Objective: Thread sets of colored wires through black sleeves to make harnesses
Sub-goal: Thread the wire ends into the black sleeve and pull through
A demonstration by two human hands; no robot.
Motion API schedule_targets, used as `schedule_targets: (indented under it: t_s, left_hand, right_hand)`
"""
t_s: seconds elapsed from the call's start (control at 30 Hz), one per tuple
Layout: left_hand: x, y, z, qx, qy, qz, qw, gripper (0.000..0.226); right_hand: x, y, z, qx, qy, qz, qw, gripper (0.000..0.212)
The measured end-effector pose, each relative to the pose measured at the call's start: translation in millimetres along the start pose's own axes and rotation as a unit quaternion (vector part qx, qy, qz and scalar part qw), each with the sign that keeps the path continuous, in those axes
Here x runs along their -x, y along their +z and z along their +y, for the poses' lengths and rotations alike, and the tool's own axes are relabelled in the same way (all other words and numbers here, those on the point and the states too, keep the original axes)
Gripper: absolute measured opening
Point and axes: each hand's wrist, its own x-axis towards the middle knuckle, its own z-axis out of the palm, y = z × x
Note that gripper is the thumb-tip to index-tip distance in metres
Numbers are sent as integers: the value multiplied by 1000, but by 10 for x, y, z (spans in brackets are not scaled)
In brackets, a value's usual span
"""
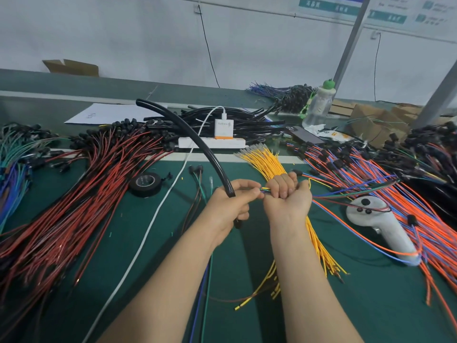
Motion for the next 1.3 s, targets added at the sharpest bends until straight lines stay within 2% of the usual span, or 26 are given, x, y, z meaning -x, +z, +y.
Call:
schedule_targets:
  t_s: [0.33, 0.5, 0.6, 0.77, 1.07, 1.3]
  left_hand:
    - [-1, -22, 36, -14, 5, 3, 1000, 12]
    - [-34, -31, 96, 161, -10, 13, 987, 14]
    - [-51, -51, 112, 207, 17, 20, 978, 22]
    - [-60, -81, 88, 89, 50, 65, 993, 37]
    - [-42, -48, 75, 155, 54, 28, 986, 37]
    - [-34, 26, 9, 145, 27, 26, 989, 33]
  right_hand:
    - [16, 24, 2, -8, 13, 6, 1000, 46]
    - [24, 43, -40, -1, -9, -3, 1000, 47]
    - [35, 49, -23, -4, 6, -12, 1000, 47]
    - [39, 50, 18, 5, 18, -12, 1000, 49]
    - [55, 45, 6, -26, -11, -6, 1000, 49]
    - [54, 60, 20, -15, -22, -2, 1000, 47]
